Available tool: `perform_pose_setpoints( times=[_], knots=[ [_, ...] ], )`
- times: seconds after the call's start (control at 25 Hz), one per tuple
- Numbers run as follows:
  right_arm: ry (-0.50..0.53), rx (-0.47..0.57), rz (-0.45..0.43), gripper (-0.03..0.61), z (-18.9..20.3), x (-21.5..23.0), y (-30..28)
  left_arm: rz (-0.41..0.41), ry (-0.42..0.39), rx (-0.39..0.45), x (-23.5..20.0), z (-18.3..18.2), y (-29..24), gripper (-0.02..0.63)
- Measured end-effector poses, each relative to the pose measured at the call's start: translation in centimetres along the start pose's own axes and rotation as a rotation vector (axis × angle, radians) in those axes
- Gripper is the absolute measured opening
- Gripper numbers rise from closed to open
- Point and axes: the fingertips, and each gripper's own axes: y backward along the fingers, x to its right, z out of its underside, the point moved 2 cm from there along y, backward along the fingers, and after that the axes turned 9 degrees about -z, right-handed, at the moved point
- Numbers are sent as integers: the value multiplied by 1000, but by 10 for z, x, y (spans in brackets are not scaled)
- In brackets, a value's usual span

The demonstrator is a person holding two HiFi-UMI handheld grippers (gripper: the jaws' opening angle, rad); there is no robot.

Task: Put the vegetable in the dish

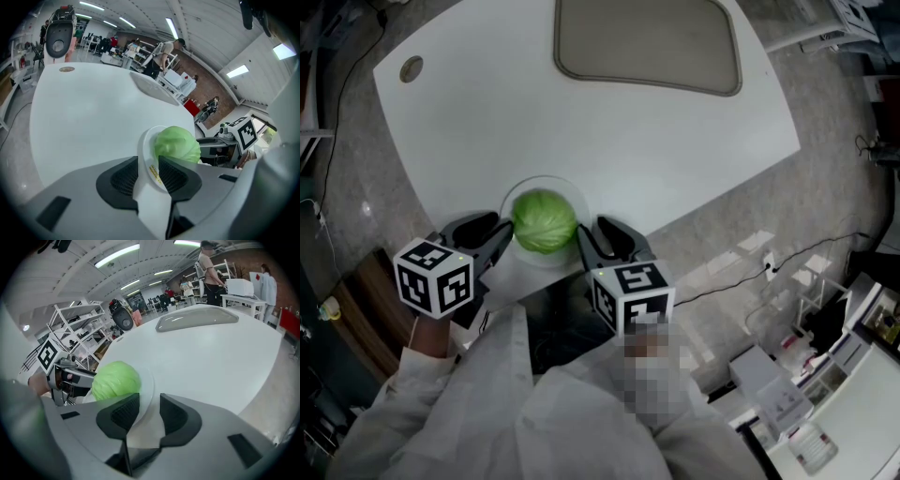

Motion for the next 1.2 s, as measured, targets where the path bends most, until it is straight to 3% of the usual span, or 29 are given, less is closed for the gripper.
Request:
perform_pose_setpoints(
  times=[0.28,0.52,1.2],
  knots=[
    [-5,-18,5,127,2,0,-1,-2,2,-22,0,2,0,126],
    [-97,-16,-41,86,3,-3,-5,27,42,-47,2,5,-2,103],
    [-104,-13,-19,80,4,-5,-4,1,99,-27,-1,7,-1,69]
  ],
)
